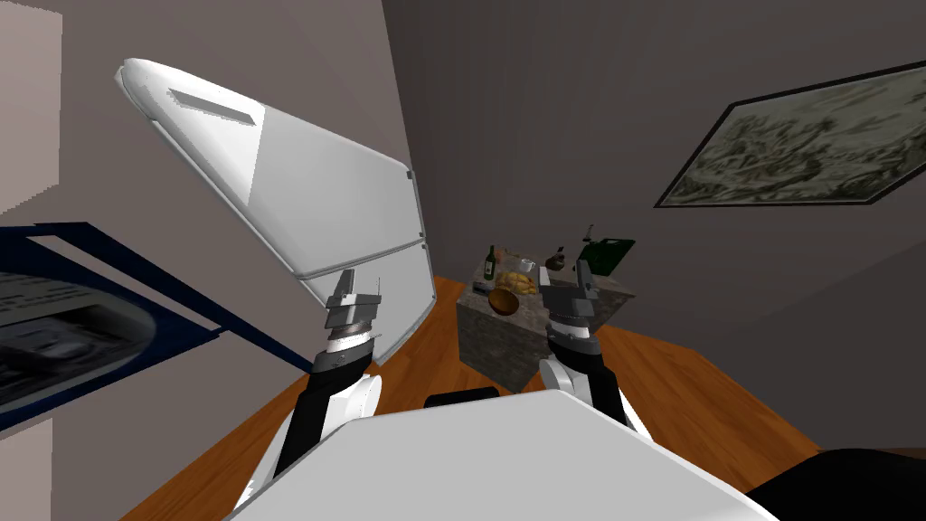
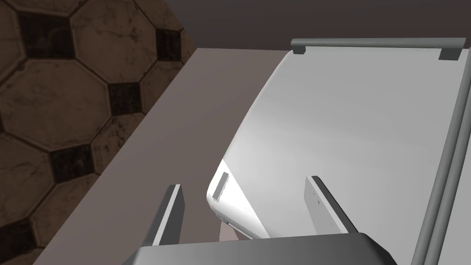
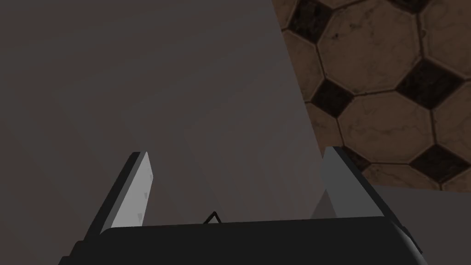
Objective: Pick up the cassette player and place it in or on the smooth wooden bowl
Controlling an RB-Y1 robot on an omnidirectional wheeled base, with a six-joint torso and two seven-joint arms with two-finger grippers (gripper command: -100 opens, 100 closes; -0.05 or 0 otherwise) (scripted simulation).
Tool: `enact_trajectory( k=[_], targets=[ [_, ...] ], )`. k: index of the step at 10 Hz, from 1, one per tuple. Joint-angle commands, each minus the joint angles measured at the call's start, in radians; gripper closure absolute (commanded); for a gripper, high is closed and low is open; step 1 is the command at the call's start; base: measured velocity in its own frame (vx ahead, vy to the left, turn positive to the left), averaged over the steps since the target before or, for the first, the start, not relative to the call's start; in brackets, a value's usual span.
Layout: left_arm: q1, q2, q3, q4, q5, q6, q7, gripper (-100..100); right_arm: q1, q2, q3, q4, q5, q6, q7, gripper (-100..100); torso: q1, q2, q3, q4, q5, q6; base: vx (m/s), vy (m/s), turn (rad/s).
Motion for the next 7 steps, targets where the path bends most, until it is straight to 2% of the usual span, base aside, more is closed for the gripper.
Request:
enact_trajectory(
  k=[1,6,7],
  targets=[
    [0.000,0.000,0.000,0.000,0.000,0.000,0.000,0,-0.003,-0.029,-0.003,0.010,0.002,-0.005,0.003,-100,0.000,0.000,0.000,0.000,0.000,0.000,-0.009,0.017,0.031],
    [0.000,0.000,0.000,0.000,0.000,0.000,0.000,0,-0.019,-0.180,-0.009,0.090,0.025,-0.040,0.021,-100,0.004,0.002,0.001,0.000,0.001,0.000,-0.028,0.054,0.073],
    [0.000,0.000,0.000,0.000,0.000,0.000,0.000,0,-0.019,-0.200,-0.009,0.090,0.025,-0.040,0.021,-100,0.004,0.002,0.001,0.000,0.001,0.000,-0.011,0.049,0.033]
  ],
)
